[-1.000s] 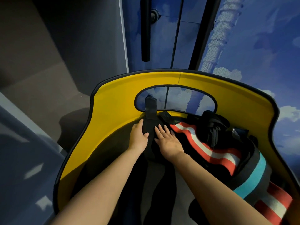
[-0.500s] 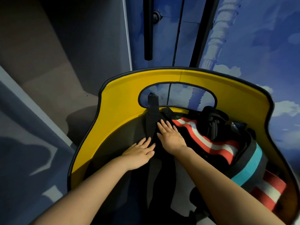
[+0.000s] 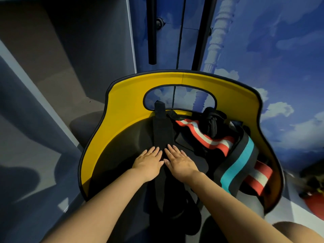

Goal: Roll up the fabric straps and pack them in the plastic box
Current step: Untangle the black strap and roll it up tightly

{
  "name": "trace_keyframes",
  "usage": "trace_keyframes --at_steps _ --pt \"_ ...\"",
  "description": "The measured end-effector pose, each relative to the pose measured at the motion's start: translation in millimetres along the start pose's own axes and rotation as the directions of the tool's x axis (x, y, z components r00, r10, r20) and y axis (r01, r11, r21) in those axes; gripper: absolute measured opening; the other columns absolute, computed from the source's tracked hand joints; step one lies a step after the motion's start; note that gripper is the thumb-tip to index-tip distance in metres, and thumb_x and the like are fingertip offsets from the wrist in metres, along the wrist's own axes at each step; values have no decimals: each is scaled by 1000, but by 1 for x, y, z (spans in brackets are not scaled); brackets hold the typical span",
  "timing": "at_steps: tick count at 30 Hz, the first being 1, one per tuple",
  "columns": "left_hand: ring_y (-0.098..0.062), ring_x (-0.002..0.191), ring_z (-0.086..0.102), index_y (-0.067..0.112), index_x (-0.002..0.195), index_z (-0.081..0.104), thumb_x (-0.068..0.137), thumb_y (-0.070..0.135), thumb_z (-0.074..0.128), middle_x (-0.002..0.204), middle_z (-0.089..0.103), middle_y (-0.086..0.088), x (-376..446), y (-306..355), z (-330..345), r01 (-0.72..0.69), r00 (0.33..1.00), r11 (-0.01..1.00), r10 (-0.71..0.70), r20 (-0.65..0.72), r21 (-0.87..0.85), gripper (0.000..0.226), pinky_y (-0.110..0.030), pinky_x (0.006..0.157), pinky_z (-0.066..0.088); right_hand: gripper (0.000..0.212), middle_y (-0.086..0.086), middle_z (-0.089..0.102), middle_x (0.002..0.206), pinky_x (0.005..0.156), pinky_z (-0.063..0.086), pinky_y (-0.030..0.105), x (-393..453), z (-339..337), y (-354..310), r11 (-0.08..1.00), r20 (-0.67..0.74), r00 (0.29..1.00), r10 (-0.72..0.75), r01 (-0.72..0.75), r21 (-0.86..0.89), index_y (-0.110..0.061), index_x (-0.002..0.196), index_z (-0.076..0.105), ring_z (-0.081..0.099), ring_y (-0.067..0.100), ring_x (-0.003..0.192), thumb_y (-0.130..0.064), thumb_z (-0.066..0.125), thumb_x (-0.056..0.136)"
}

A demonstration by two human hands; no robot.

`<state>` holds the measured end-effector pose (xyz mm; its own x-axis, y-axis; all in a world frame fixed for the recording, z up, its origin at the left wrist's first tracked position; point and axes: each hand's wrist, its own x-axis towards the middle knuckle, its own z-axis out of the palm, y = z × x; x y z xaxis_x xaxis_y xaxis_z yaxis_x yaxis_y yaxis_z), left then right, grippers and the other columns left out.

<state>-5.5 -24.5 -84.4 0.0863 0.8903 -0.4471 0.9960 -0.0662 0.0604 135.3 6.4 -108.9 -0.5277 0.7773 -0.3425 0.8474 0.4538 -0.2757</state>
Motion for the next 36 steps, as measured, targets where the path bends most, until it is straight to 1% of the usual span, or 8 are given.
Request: trace_keyframes --at_steps 4,11,16,22,27,30,32,36 --pt "-14 147 -5 11 150 -5 102 33 25 159 -7 -3 -23 16 9 2 996 996 7 92 -94 61 -31 119 2 55 -3 -11 158 118 -4 30 -4 1 -6 999 2 999 37 -37 12 -18 150 0 -12 11 145 -39 16 102" --pt "-14 145 -14 12 148 -15 101 42 22 157 -20 -1 -36 17 24 7 997 998 -12 78 63 67 -33 119 -2 57 -1 -5 159 118 -4 28 -45 -7 7 1000 -64 998 13 -14 -3 -14 151 5 -8 11 146 -38 22 102" --pt "-17 147 -5 9 149 -9 101 45 19 159 -10 -5 -32 26 9 32 996 981 -47 73 191 66 -35 120 0 57 4 8 159 118 2 30 -69 -30 31 1000 -267 963 25 -28 -6 -13 149 17 3 16 147 -37 33 101" --pt "-17 147 1 15 151 5 103 40 19 160 -1 -3 -26 50 -20 -43 999 998 45 -30 39 57 -34 120 3 56 8 23 156 118 13 40 -85 -62 81 958 -562 777 283 -263 118 -11 143 34 17 24 145 -38 46 95" --pt "-20 146 8 19 151 13 102 39 24 160 4 -1 -20 78 -34 -125 989 988 116 -93 -93 54 -32 118 6 73 9 15 157 110 32 49 -86 -76 113 847 -573 624 531 -366 387 -13 146 25 17 28 144 -42 59 88" --pt "-25 145 16 23 150 16 101 41 27 159 6 1 -10 92 -37 -135 990 964 121 -76 -231 53 -36 117 16 86 6 11 158 113 24 54 -79 -80 122 868 -486 727 485 -332 371 -18 148 19 7 25 146 -56 59 82" --pt "-24 144 20 24 150 18 101 41 29 159 10 0 -1 97 -37 -122 992 933 105 -68 -340 53 -37 115 24 95 2 6 159 112 14 61 -76 -79 124 912 -346 844 411 -371 177 -24 149 17 -4 26 146 -68 59 75" --pt "-22 144 19 22 149 21 101 39 31 158 14 -3 13 104 -37 -93 996 893 78 -51 -440 52 -36 115 23 71 10 10 156 105 16 70 -71 -76 123 909 -257 891 374 -407 -87 -28 144 30 -2 33 145 -49 60 83"
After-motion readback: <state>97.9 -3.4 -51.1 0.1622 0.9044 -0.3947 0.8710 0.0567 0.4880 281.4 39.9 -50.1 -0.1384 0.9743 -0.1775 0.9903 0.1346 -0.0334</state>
